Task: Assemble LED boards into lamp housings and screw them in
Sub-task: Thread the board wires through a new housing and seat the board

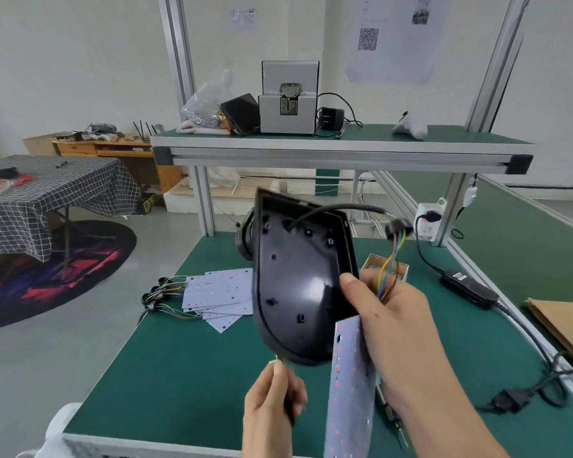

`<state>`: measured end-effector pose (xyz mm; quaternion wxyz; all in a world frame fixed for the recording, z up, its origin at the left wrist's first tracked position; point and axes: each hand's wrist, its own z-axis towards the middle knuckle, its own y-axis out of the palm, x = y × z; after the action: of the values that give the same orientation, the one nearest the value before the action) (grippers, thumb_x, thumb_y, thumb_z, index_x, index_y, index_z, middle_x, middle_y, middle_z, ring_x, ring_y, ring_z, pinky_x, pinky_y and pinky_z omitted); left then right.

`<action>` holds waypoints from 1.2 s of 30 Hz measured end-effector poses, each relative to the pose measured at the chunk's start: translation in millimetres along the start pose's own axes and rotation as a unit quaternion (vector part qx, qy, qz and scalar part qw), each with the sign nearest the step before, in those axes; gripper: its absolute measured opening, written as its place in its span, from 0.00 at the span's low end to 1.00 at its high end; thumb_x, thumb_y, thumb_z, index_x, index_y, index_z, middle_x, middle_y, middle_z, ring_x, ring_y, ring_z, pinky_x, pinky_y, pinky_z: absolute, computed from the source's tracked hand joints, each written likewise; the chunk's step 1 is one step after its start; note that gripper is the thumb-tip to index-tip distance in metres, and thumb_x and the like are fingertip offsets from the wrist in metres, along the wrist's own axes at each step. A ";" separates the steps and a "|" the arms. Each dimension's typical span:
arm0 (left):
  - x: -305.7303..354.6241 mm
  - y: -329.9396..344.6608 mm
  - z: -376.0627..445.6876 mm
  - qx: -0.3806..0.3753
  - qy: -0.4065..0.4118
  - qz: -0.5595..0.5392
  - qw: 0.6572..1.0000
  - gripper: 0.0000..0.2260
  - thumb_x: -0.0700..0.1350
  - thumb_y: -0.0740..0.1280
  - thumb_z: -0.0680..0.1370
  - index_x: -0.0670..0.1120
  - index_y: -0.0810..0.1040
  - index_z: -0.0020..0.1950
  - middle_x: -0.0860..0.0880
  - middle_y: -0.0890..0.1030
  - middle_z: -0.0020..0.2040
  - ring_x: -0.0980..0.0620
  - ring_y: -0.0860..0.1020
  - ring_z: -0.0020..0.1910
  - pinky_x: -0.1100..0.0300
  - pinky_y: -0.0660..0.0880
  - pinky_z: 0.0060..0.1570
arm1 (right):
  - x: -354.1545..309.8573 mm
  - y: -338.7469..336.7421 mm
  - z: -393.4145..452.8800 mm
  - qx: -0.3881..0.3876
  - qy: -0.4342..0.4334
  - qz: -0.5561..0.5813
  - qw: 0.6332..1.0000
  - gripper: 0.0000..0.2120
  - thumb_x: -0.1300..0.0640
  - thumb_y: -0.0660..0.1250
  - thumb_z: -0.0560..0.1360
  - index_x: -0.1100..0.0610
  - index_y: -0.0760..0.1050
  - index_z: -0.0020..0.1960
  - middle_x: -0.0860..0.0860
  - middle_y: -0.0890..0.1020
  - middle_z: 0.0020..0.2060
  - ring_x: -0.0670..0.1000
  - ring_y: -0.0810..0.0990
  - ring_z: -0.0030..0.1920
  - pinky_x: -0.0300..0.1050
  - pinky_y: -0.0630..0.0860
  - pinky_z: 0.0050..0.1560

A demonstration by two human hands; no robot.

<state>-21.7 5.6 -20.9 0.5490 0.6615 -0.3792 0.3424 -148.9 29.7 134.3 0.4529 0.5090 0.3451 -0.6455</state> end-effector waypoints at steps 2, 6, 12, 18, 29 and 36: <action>-7.5 -15.8 1.9 0.010 -0.019 0.000 1.000 0.26 0.37 0.57 0.87 0.41 0.72 0.27 0.39 0.71 0.26 0.50 0.65 0.20 0.63 0.65 0.22 | -3.5 -3.6 7.8 0.000 -0.007 0.016 1.000 0.16 0.55 0.70 0.81 0.60 0.77 0.36 0.46 0.71 0.28 0.46 0.66 0.30 0.37 0.64 0.32; -2.7 -42.5 1.4 0.047 -0.060 0.029 0.997 0.28 0.40 0.58 0.87 0.35 0.76 0.27 0.35 0.74 0.27 0.46 0.70 0.19 0.55 0.75 0.27 | -13.0 -6.1 16.2 -0.015 -0.016 -0.005 1.000 0.26 0.44 0.68 0.73 0.71 0.73 0.47 0.54 0.71 0.36 0.52 0.65 0.38 0.50 0.62 0.43; 37.0 -69.6 12.7 0.080 -0.037 0.404 0.910 0.12 0.42 0.65 0.84 0.44 0.86 0.47 0.42 0.86 0.35 0.46 0.84 0.34 0.48 0.82 0.51 | -9.1 -2.1 15.9 -0.013 -0.012 -0.004 1.000 0.23 0.55 0.70 0.80 0.55 0.64 0.31 0.49 0.62 0.30 0.51 0.58 0.33 0.42 0.57 0.30; 87.4 -48.5 27.6 0.103 0.269 0.480 0.829 0.36 0.34 0.69 0.77 0.55 0.63 0.81 0.56 0.70 0.73 0.58 0.64 0.74 0.56 0.63 0.70 | 7.9 5.5 25.7 -0.020 -0.004 -0.061 0.998 0.21 0.55 0.70 0.80 0.53 0.66 0.31 0.47 0.63 0.28 0.50 0.59 0.32 0.41 0.58 0.29; 135.4 31.9 106.6 -0.200 0.198 0.197 0.939 0.17 0.41 0.65 0.75 0.53 0.83 0.61 0.49 0.86 0.59 0.44 0.83 0.60 0.48 0.81 0.58 | 35.5 10.9 57.1 -0.043 0.070 -0.025 0.996 0.20 0.58 0.68 0.81 0.70 0.65 0.40 0.54 0.63 0.35 0.56 0.59 0.39 0.52 0.57 0.42; 114.9 25.3 111.8 -0.181 0.050 0.046 0.981 0.11 0.42 0.67 0.73 0.51 0.89 0.40 0.49 0.88 0.41 0.53 0.85 0.38 0.62 0.80 0.36 | 52.8 19.9 56.7 -0.039 0.064 -0.060 0.995 0.16 0.56 0.71 0.79 0.56 0.75 0.33 0.46 0.70 0.28 0.50 0.66 0.34 0.47 0.64 0.39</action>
<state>15.1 -121.9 72.6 0.6617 0.5153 -0.4369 0.3253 -153.6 -41.0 97.1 0.4099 0.5097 0.4278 -0.6238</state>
